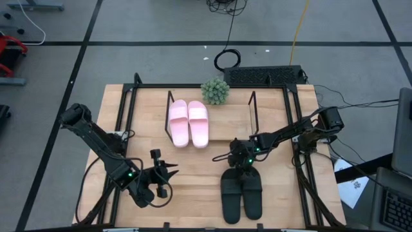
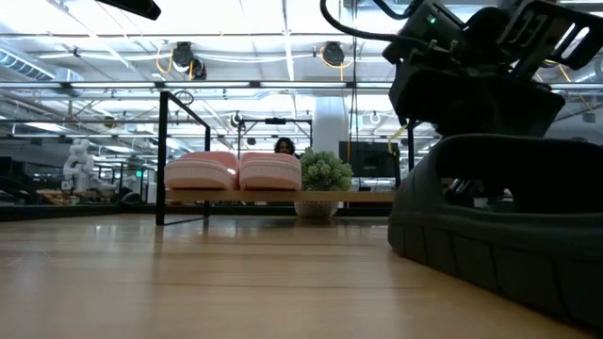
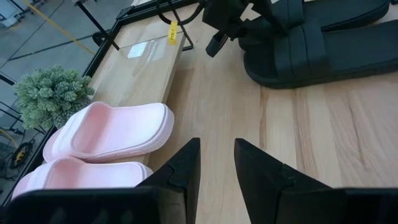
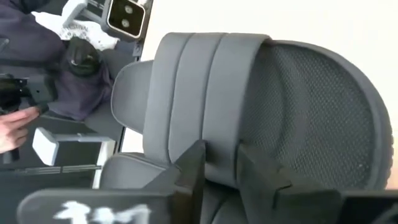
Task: Pick and place slides into the shelf
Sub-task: Put the left black slipper on the shelf
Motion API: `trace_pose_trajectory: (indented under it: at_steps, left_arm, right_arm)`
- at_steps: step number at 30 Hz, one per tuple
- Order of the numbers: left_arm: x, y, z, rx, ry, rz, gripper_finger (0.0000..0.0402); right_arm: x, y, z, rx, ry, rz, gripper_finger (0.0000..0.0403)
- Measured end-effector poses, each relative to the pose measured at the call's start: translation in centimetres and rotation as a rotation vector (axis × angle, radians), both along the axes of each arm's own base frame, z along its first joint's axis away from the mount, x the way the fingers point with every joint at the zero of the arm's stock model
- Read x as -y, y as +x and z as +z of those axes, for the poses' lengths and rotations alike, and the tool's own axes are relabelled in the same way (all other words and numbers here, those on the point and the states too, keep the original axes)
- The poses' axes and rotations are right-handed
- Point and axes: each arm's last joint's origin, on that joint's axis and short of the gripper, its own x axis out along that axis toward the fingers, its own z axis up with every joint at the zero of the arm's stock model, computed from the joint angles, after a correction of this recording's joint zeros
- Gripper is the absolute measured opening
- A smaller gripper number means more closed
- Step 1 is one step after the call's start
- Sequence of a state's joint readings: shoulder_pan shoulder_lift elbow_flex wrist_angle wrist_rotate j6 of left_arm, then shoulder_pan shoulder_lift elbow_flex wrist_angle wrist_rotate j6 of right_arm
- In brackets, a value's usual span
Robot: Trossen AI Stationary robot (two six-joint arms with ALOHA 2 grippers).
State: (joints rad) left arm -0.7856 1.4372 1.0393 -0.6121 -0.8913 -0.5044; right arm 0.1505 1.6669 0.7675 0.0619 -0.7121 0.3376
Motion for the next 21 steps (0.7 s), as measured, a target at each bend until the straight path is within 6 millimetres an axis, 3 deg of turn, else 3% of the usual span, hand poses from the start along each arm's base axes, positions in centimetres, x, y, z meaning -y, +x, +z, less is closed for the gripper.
trace_pose_trajectory:
  at_steps: [11,17,21]
  left_arm:
    - [0.0,0.0,0.0,0.001,-0.001,0.001,0.0102]
    - [0.0,0.0,0.0,0.001,-0.001,0.001,0.0102]
    - [0.0,0.0,0.0,0.001,-0.001,0.001,0.0102]
  right_arm:
    - [-0.03,0.15,0.15,0.007,0.057,0.0,0.0049]
    - [0.59,0.28,0.16,0.017,0.057,-0.012,0.0009]
    - [0.8,0.51,0.32,0.04,0.062,-0.024,0.0005]
